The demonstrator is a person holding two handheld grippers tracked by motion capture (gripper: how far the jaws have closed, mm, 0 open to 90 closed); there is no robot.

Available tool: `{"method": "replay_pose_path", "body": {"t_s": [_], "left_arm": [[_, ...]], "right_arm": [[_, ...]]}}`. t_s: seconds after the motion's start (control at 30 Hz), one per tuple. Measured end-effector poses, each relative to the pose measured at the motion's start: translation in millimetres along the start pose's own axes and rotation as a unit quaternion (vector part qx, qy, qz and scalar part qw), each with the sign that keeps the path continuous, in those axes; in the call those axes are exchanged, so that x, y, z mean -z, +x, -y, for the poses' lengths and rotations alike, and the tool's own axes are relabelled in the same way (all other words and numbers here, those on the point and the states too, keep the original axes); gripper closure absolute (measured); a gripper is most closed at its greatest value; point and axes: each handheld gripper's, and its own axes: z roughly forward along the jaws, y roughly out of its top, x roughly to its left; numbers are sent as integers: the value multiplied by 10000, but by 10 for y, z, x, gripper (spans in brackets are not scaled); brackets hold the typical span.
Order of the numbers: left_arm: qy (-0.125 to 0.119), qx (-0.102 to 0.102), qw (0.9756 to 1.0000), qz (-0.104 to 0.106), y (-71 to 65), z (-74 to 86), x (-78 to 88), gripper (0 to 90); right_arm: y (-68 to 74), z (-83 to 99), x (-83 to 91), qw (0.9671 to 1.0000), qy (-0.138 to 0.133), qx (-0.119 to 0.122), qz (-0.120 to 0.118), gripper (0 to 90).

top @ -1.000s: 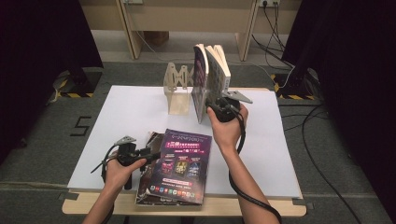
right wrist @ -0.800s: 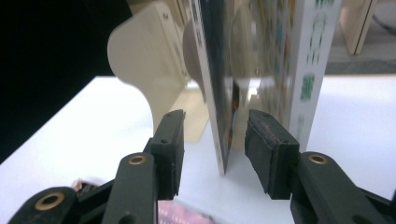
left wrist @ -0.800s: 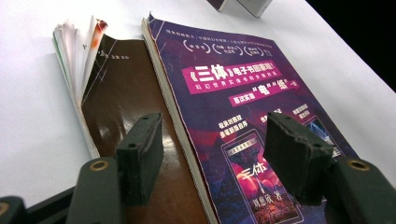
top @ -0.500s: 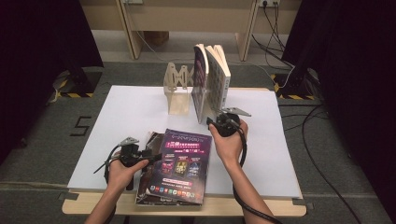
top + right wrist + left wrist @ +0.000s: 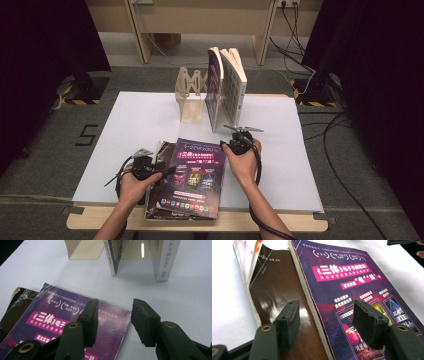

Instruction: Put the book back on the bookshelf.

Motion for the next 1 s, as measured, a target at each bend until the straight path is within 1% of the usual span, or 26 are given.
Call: {"method": "replay_pose_path", "body": {"t_s": [0.13,0.2,0.27,0.33,0.37,0.47,0.5,0.53,0.57,0.6,0.7,0.73,1.0], "left_arm": [[36,-11,10000,46,-3,8,-12,402],[41,-6,10000,55,-8,10,-17,422],[42,-8,10000,70,-9,11,-19,431],[67,-6,10000,67,-6,10,-17,434],[59,0,9999,84,-3,10,-18,435],[62,-5,9999,85,-3,10,-18,435],[78,-11,9999,77,-5,10,-17,434],[84,-11,9999,84,-7,10,-18,434],[91,-14,9999,92,-7,10,-17,434],[95,-10,9999,101,-8,10,-18,434],[96,-26,9999,114,-9,11,-19,434],[92,-22,9999,110,-10,11,-19,434],[105,-35,9999,132,-19,12,-24,434]], "right_arm": [[-44,15,-75,9998,164,-109,2,565],[-67,16,-116,9997,237,-107,32,564],[-81,10,-147,9990,343,-265,-56,563],[-101,4,-181,9989,401,-237,-37,561],[-112,1,-196,9987,430,-277,-74,556],[-133,-10,-237,9985,481,-244,-7,548],[-139,-15,-250,9983,515,-269,-39,548],[-146,-16,-267,9984,516,-234,-32,547],[-144,-19,-277,9982,541,-246,-18,547],[-146,-21,-289,9983,539,-209,-21,547],[-133,-28,-327,9978,613,-258,-11,544],[-135,-29,-338,9978,624,-238,-8,544],[-106,-41,-378,9978,620,-220,-29,541]]}}
